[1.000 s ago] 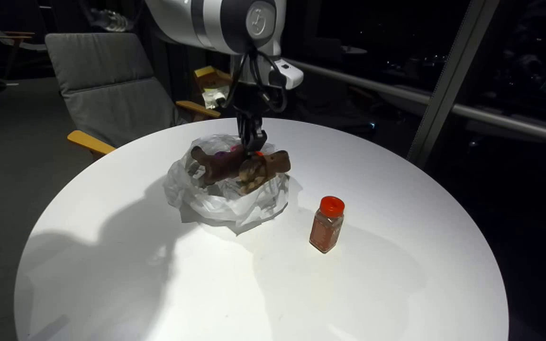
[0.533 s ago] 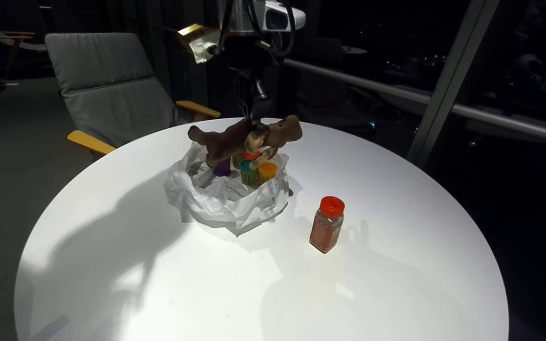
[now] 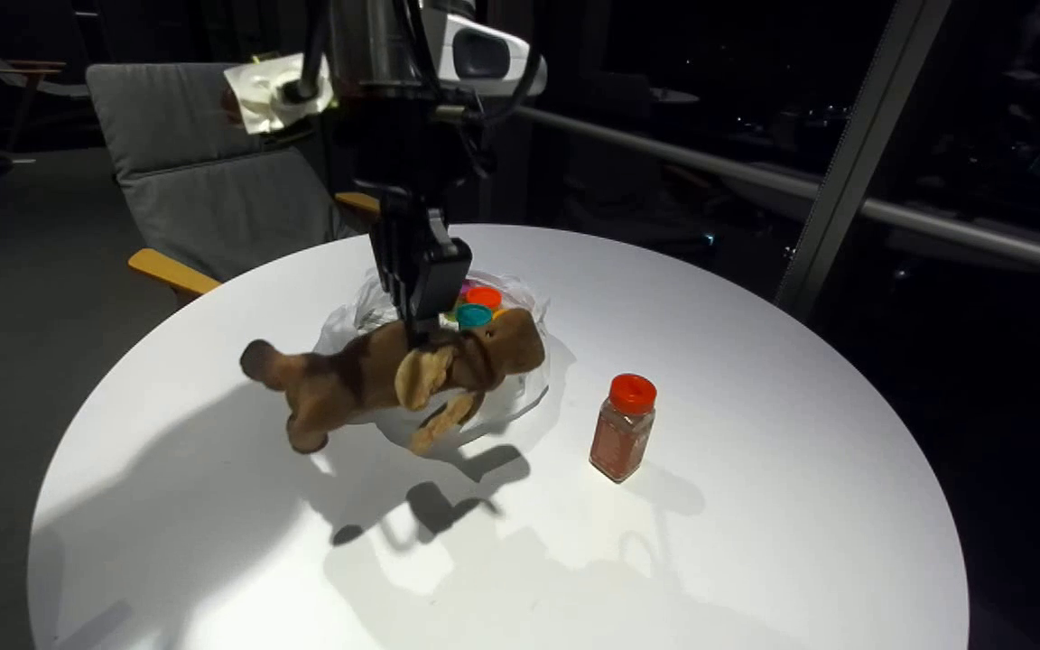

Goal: Remove the contents from the bag and put them on the table.

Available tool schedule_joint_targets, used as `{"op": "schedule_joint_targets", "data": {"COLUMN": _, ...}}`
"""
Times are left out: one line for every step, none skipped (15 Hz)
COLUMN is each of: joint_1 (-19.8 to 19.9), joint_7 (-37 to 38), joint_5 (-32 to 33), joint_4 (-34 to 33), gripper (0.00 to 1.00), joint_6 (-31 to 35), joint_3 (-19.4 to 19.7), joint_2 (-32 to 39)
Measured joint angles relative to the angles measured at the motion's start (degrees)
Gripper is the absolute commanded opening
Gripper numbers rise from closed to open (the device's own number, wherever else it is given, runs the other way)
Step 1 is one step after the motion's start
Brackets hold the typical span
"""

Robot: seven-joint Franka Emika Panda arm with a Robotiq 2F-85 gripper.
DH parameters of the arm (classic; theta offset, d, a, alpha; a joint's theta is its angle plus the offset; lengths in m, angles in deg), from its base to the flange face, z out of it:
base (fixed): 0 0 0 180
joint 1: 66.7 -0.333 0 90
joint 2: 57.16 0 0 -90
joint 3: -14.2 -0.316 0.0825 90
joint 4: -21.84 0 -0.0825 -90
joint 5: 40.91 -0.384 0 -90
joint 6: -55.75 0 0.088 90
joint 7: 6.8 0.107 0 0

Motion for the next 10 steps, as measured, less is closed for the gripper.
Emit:
{"op": "schedule_joint_targets", "data": {"joint_1": 1.0, "joint_7": -1.9, "joint_5": -0.1, "joint_4": 1.0, "gripper": 0.03, "joint_6": 0.0, "joint_3": -0.1, "joint_2": 0.3}}
{"op": "schedule_joint_targets", "data": {"joint_1": 2.1, "joint_7": -4.0, "joint_5": -0.4, "joint_4": 1.5, "gripper": 0.03, "joint_6": 0.0, "joint_3": -0.1, "joint_2": 1.2}}
{"op": "schedule_joint_targets", "data": {"joint_1": 3.1, "joint_7": -6.5, "joint_5": -0.9, "joint_4": 1.7, "gripper": 0.03, "joint_6": 0.1, "joint_3": -0.3, "joint_2": 2.5}}
{"op": "schedule_joint_targets", "data": {"joint_1": 3.8, "joint_7": -8.2, "joint_5": -1.1, "joint_4": 1.6, "gripper": 0.03, "joint_6": 0.2, "joint_3": -0.5, "joint_2": 4.3}}
{"op": "schedule_joint_targets", "data": {"joint_1": 4.2, "joint_7": -9.2, "joint_5": -1.1, "joint_4": 1.0, "gripper": 0.03, "joint_6": 0.4, "joint_3": -0.5, "joint_2": 6.6}}
{"op": "schedule_joint_targets", "data": {"joint_1": 4.5, "joint_7": -9.4, "joint_5": -1.0, "joint_4": 0.0, "gripper": 0.03, "joint_6": 0.6, "joint_3": -0.5, "joint_2": 9.3}}
{"op": "schedule_joint_targets", "data": {"joint_1": 4.5, "joint_7": -9.4, "joint_5": -1.0, "joint_4": -1.4, "gripper": 0.03, "joint_6": 0.7, "joint_3": -0.4, "joint_2": 12.0}}
{"op": "schedule_joint_targets", "data": {"joint_1": 4.5, "joint_7": -9.2, "joint_5": -1.0, "joint_4": -3.2, "gripper": 0.03, "joint_6": 0.7, "joint_3": -0.3, "joint_2": 14.9}}
{"op": "schedule_joint_targets", "data": {"joint_1": 4.5, "joint_7": -9.0, "joint_5": -1.0, "joint_4": -5.2, "gripper": 0.03, "joint_6": 0.6, "joint_3": -0.2, "joint_2": 17.6}}
{"op": "schedule_joint_targets", "data": {"joint_1": 4.5, "joint_7": -8.5, "joint_5": -1.0, "joint_4": -7.2, "gripper": 0.03, "joint_6": 0.5, "joint_3": 0.0, "joint_2": 19.9}}
